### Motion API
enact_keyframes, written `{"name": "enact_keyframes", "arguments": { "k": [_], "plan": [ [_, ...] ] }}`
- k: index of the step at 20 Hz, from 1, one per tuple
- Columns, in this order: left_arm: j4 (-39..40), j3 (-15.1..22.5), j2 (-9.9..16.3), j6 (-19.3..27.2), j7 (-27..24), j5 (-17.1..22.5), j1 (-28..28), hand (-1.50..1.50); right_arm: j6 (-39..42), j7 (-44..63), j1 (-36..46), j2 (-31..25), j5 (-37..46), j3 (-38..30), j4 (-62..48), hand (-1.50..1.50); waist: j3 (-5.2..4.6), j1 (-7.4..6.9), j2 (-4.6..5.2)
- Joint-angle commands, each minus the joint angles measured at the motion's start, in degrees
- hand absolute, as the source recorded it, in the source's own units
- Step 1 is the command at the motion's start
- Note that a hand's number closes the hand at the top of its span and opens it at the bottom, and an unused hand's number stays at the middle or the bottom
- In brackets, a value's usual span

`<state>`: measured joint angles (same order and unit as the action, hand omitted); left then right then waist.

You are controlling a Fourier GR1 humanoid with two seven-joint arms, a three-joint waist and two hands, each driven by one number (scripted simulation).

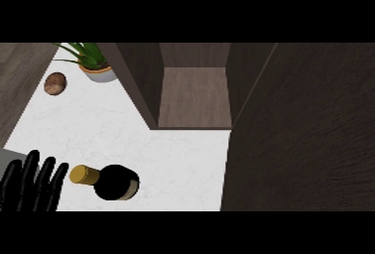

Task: Pick up the wine, place it into the cabinet and close the cabinet

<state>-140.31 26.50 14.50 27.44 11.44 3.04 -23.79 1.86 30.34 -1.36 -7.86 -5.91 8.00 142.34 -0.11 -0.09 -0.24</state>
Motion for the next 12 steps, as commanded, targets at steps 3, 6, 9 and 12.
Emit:
{"name": "enact_keyframes", "arguments": {
  "k": [3,6,9,12],
  "plan": [
    [3.5,-10.1,1.4,-7.1,-3.3,12.0,-1.3,-1.50,0.0,6.2,0.4,-1.5,-4.9,-3.5,8.7,-1.50,0.03,0.11,0.11],
    [5.9,-10.4,1.1,-9.7,-6.4,12.5,-3.2,-1.50,-0.7,6.5,-1.9,0.7,-1.2,1.7,10.4,-1.50,0.03,0.16,0.03],
    [11.9,-11.5,-1.2,-11.5,-8.8,15.3,-1.3,-1.50,-1.7,7.1,2.9,1.0,0.5,1.6,6.9,-1.50,0.04,0.04,0.14],
    [14.1,-13.3,-0.2,-16.6,-14.2,17.5,-6.4,-1.50,-2.1,9.9,5.2,0.3,-0.7,1.1,7.9,-1.50,0.03,-0.26,0.06]
  ]
}}
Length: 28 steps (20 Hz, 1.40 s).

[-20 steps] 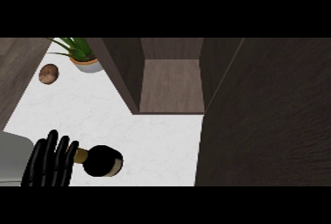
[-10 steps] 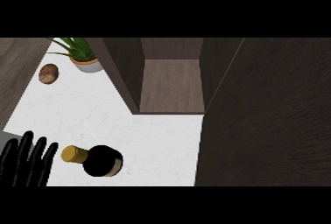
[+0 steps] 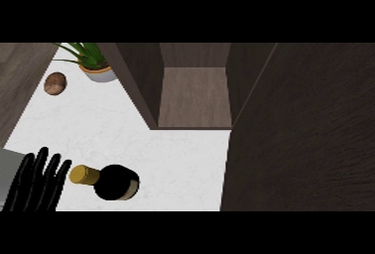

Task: Pick up the wine, place it into the cabinet and close the cabinet

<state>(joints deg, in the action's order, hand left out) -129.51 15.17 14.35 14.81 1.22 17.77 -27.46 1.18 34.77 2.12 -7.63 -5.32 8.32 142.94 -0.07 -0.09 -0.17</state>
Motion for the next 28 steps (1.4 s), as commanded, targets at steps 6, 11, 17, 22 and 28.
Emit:
{"name": "enact_keyframes", "arguments": {
  "k": [6,11,17,22,28],
  "plan": [
    [15.3,-2.2,-4.5,-3.9,-11.4,-1.1,1.4,-1.50,0.7,2.5,-1.3,0.1,-4.7,-2.7,6.6,-1.50,0.05,0.24,0.08],
    [17.2,-7.5,-3.1,-8.0,-13.3,2.4,1.7,-1.50,0.8,2.7,-0.2,0.6,-4.1,-2.9,6.2,-1.50,0.07,0.07,0.07],
    [21.1,-7.3,-4.4,-8.8,-14.6,1.8,2.3,-1.50,1.6,3.6,-3.2,0.6,-4.5,-2.7,9.8,-1.50,0.09,0.28,0.03],
    [27.0,-7.5,-5.0,-10.9,-15.3,0.9,6.7,-1.50,1.1,5.1,0.8,0.5,-4.1,-4.5,7.1,-1.50,0.08,0.25,0.10],
    [35.7,-9.7,-5.6,-16.2,-22.3,2.2,7.1,-1.50,2.3,2.3,-2.9,2.1,-3.6,-2.3,8.4,-1.50,0.08,0.33,0.06]
  ]
}}
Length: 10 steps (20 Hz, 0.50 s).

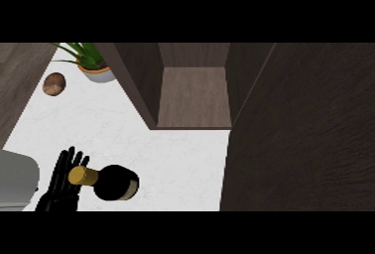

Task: Pick up the wine, place it into the cabinet and close the cabinet

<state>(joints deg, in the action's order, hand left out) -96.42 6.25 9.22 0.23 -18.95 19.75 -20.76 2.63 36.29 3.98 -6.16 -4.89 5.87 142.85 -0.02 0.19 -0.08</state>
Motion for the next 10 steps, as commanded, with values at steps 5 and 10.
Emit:
{"name": "enact_keyframes", "arguments": {
  "k": [5,10],
  "plan": [
    [8.0,-2.0,-0.6,-3.4,-4.3,-0.8,2.6,-1.50,0.2,4.4,-0.6,-0.5,-5.0,-2.5,7.4,-1.50,0.01,-0.05,0.01],
    [12.4,-1.2,-2.8,-4.4,-8.1,-2.0,3.4,-1.50,-2.1,6.2,0.3,1.7,0.3,2.8,8.6,-1.50,-0.03,0.01,-0.02]
  ]
}}
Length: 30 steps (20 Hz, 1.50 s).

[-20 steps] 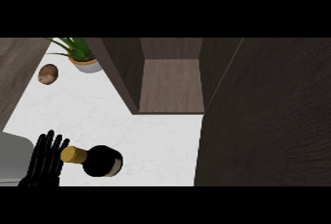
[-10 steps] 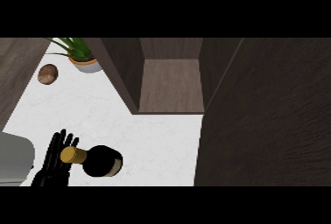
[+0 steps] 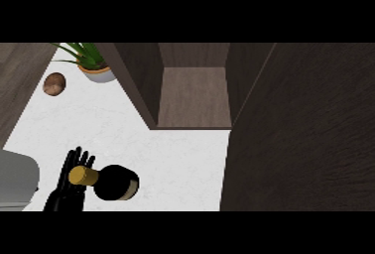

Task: Pick up the wine, place it into the cabinet and close the cabinet

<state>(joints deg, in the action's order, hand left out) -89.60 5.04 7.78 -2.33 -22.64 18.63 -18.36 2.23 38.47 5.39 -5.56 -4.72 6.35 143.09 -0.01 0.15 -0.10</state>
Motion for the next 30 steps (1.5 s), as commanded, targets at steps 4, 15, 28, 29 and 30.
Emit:
{"name": "enact_keyframes", "arguments": {
  "k": [4,15,28,29,30],
  "plan": [
    [1.2,-0.3,-0.7,-1.2,-0.1,-0.2,-0.1,-1.50,1.2,3.4,-0.3,-1.4,-6.9,-4.1,7.1,-1.50,0.02,-0.12,0.01],
    [17.6,-3.6,-1.7,-5.3,-6.7,-0.6,7.7,-1.50,1.1,3.9,-2.5,-0.2,-4.4,-0.8,10.1,-1.50,-0.02,0.25,0.01],
    [22.2,-4.3,-3.6,-10.7,-9.2,1.6,11.1,1.50,2.1,3.8,-1.5,-0.5,-7.8,-4.6,7.7,-1.50,-0.01,0.16,0.03],
    [18.5,-2.2,-4.9,-9.2,-7.5,0.5,10.0,1.50,-0.4,6.7,1.8,1.0,-2.5,0.2,8.6,-1.50,-0.03,-0.03,-0.04],
    [19.7,-2.4,-3.6,-10.9,-5.5,1.0,11.6,1.50,3.1,1.8,-2.4,-0.5,-6.1,-3.6,7.1,-1.50,0.02,0.16,0.02]
  ]
}}
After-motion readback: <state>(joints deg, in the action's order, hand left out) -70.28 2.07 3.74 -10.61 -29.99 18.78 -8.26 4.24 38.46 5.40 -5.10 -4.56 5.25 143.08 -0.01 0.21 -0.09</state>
